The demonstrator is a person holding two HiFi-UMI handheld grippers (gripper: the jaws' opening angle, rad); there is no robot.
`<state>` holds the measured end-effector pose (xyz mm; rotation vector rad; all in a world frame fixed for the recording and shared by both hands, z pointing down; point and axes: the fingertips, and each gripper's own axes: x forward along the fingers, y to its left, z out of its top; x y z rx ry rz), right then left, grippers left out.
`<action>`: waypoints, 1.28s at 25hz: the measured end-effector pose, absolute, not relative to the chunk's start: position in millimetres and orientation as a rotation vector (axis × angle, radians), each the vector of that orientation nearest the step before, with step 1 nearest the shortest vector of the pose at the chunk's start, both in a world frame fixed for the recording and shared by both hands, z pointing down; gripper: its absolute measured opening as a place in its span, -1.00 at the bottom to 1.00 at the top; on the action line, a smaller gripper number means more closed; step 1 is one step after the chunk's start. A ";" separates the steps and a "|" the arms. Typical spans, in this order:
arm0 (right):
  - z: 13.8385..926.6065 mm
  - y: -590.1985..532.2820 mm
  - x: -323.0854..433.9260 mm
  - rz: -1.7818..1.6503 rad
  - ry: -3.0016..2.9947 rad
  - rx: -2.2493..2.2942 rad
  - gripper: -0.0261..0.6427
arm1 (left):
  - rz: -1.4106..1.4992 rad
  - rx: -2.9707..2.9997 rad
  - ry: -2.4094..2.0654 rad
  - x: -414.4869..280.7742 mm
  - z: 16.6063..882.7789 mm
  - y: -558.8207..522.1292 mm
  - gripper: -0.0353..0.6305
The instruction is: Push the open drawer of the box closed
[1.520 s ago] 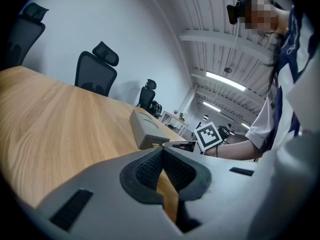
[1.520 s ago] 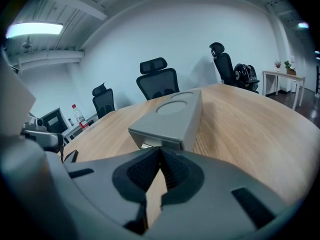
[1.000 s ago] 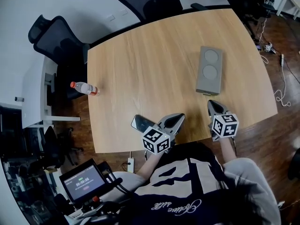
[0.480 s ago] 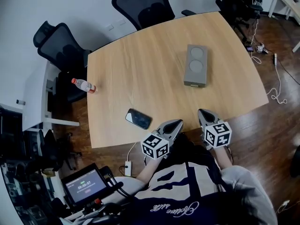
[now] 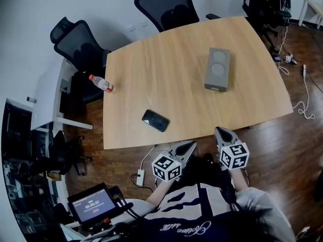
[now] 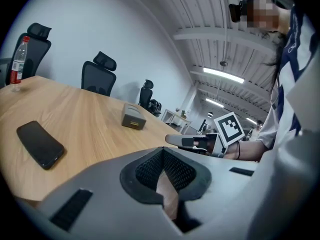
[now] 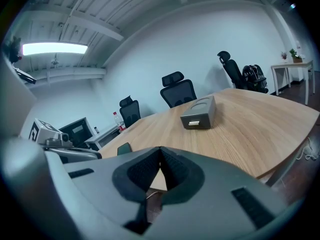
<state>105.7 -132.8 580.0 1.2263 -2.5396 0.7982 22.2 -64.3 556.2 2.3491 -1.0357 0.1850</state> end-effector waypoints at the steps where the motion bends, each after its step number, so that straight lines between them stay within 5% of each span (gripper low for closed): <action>1: 580.3 -130.1 102.6 0.800 -2.542 1.221 -0.93 | 0.184 2.347 -1.043 18.8 556.2 -62.9 -0.89; 32: 582.0 71.1 -2.3 0.879 -2.442 1.431 -0.93 | 0.229 2.523 -0.869 -82.9 547.1 104.9 -0.89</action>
